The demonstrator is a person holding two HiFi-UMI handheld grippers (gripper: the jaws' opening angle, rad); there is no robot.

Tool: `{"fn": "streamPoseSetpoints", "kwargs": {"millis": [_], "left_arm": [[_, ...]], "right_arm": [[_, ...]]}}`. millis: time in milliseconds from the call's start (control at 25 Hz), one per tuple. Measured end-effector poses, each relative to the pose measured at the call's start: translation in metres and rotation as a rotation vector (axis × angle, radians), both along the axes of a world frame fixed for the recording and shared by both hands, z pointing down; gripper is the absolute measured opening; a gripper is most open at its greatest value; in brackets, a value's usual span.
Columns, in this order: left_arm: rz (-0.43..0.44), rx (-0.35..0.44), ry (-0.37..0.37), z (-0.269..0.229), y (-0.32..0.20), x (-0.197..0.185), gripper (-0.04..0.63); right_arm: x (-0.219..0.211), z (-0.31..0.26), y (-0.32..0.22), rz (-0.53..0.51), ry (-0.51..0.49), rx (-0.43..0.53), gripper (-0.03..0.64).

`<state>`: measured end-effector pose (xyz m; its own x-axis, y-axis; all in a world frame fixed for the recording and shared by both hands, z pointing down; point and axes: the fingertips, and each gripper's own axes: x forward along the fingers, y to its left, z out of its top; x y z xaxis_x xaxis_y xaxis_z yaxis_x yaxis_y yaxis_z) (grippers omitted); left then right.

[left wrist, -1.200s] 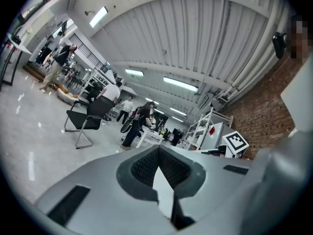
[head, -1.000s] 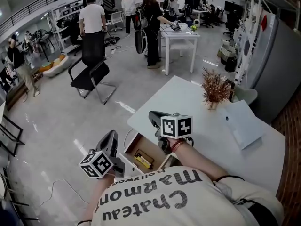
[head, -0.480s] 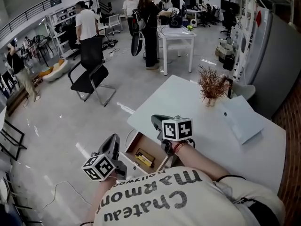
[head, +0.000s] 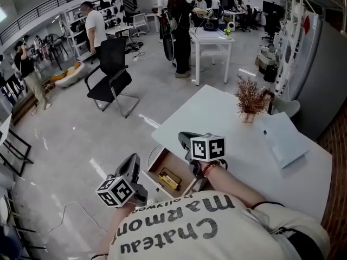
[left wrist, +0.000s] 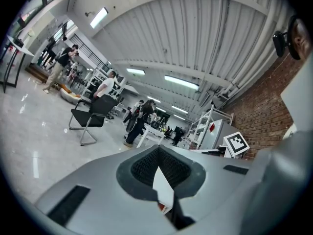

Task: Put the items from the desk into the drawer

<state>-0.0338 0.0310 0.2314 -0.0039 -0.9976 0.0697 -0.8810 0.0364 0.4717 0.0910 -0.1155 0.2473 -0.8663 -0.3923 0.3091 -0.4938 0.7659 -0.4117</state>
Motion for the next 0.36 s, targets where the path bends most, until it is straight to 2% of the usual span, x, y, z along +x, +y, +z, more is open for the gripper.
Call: {"fn": "streamPoseSetpoints", "kwargs": {"millis": [360], "left_arm": [[-0.004, -0.015, 0.011, 0.014, 0.001, -0.002, 0.001]], "right_arm": [[-0.006, 0.010, 0.001, -0.015, 0.001, -0.011, 0.003]]}}
